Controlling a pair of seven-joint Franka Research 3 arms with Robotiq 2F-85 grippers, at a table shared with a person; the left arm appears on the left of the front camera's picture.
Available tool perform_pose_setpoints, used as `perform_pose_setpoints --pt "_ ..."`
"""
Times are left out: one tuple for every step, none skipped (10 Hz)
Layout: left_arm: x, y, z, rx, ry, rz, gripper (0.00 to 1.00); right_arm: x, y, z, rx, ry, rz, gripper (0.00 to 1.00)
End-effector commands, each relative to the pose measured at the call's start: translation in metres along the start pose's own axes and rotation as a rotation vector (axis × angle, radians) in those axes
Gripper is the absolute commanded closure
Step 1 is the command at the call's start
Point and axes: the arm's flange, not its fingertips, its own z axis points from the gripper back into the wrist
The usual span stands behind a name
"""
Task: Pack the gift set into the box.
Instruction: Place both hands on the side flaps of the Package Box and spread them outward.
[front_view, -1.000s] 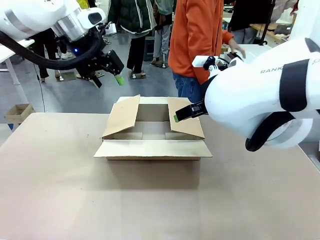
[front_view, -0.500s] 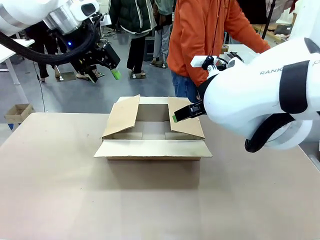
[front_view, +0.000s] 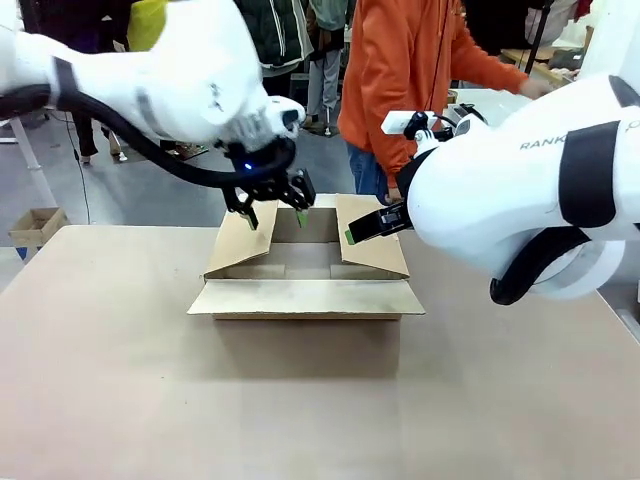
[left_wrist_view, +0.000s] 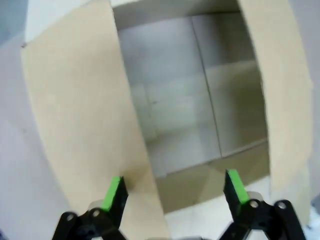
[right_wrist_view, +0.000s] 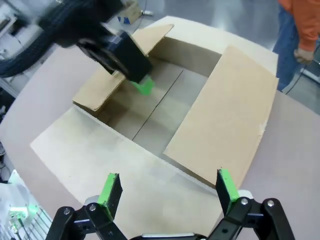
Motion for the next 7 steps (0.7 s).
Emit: perform_pose_setpoints --pt "0.051 -0.010 -0.005 0.134 0.016 0.162 0.00 0.001 0.000 0.002 -0.010 -0.010 0.001 0.00" --pt "0.056 -0.008 -0.006 0.137 -0.012 0.214 0.00 0.001 0.000 0.002 -0.010 -0.010 0.001 0.00" --pt "0.056 -0.007 -0.003 0.158 -0.046 0.260 0.00 0.001 0.000 0.002 -0.010 -0.010 0.001 0.00" --pt "0.055 -0.007 0.000 0.183 -0.046 0.276 0.00 0.001 0.000 0.002 -0.010 -0.010 0.001 0.00" --pt "0.062 -0.007 -0.003 0.235 -0.043 0.278 0.00 0.001 0.000 0.002 -0.010 -0.010 0.001 0.00" --pt "0.066 -0.012 -0.010 0.294 -0.034 0.274 0.00 0.001 0.000 0.002 -0.010 -0.010 0.001 0.00" --pt "0.067 -0.016 -0.014 0.371 -0.022 0.255 0.00 0.001 0.000 0.002 -0.010 -0.010 0.001 0.00"
